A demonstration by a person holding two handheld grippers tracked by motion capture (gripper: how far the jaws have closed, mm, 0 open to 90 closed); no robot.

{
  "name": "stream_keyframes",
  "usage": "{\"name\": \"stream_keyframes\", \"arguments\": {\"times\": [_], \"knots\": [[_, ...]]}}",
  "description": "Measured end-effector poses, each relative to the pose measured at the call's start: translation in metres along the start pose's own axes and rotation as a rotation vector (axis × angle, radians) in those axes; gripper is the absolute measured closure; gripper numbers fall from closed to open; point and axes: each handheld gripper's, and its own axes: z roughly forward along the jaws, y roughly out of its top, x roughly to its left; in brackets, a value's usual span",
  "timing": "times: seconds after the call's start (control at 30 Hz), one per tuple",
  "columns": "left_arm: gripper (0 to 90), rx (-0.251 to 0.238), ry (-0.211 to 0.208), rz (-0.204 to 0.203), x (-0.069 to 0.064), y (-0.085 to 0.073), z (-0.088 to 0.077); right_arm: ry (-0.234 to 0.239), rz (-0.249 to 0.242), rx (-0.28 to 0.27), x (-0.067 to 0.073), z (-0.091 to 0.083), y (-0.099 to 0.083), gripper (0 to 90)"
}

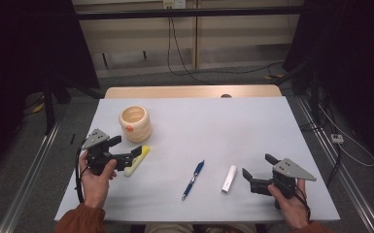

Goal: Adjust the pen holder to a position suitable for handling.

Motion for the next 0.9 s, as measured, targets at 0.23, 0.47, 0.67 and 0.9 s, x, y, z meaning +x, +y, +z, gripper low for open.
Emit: {"name": "stream_keyframes", "arguments": {"times": [0.23,0.47,0.67,0.9], "knots": [[10.1,0.027,0.006,0.013,0.010,0.022,0.011,-0.001,0.001,-0.004,0.000,0.001,0.001,3.3],[8.9,0.026,0.032,0.007,0.027,0.037,0.025,0.007,0.000,-0.004,0.000,0.000,0.000,3.3],[8.8,0.038,0.039,0.008,0.041,0.053,0.035,0.006,0.006,-0.003,-0.001,0.001,0.000,3.2],[11.8,0.056,0.046,0.055,0.051,0.068,0.049,0.015,0.001,-0.003,0.000,0.003,0.001,3.2]]}}
